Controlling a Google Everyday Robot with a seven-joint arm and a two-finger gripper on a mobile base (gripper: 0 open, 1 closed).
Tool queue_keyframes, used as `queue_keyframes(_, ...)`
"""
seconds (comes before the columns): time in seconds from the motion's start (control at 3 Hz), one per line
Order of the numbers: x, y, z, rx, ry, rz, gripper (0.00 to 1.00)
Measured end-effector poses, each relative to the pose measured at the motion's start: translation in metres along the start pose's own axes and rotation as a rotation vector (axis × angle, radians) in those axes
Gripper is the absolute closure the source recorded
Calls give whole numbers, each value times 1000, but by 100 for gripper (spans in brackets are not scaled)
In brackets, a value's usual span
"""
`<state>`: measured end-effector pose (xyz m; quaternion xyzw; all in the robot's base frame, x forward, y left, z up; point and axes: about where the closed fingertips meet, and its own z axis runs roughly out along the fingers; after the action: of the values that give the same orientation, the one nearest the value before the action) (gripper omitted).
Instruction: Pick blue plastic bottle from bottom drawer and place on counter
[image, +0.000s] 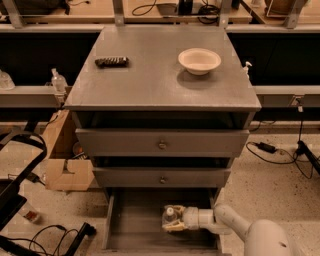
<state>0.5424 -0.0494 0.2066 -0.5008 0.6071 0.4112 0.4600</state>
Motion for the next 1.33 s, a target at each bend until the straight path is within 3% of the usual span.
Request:
queue_keyframes(0.33, -9, 2, -1, 23, -10, 56, 66)
queue_keyframes(0.67, -35, 3, -21, 56, -17, 147, 89)
queue_keyframes(1.0, -112, 19, -68, 41, -56, 230, 100)
queue_keyframes(1.33, -204, 30, -114, 7, -95, 288, 100)
